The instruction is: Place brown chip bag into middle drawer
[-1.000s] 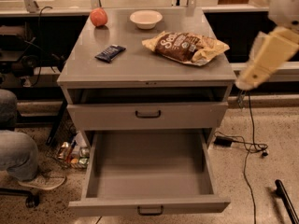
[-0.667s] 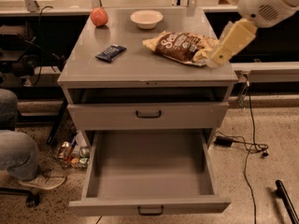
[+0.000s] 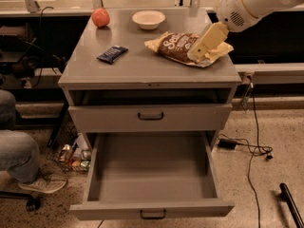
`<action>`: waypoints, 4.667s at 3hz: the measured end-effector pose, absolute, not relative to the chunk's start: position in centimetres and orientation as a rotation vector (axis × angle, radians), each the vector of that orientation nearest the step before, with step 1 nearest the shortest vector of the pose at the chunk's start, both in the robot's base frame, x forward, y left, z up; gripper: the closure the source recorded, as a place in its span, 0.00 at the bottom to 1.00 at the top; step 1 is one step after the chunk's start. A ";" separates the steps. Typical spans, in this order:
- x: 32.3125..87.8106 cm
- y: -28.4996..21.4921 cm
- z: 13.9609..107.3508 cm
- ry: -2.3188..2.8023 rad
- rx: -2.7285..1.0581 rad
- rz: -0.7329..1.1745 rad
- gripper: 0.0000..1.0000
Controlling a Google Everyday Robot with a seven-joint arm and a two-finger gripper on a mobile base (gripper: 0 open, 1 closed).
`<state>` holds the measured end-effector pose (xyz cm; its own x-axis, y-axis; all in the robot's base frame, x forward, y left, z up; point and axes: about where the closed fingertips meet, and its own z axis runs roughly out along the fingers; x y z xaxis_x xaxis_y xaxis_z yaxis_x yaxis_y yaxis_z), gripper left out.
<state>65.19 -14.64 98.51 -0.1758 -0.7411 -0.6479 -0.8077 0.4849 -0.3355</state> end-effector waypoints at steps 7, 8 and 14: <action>81.8 -12.8 86.0 2.077 -1.056 0.148 0.18; 80.7 -14.0 87.2 2.050 -0.982 0.165 0.41; 58.8 -18.8 97.0 1.952 -0.838 0.235 1.00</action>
Offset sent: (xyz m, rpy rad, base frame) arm 0.0663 0.0035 -0.0236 -0.0055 -0.0698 -0.0865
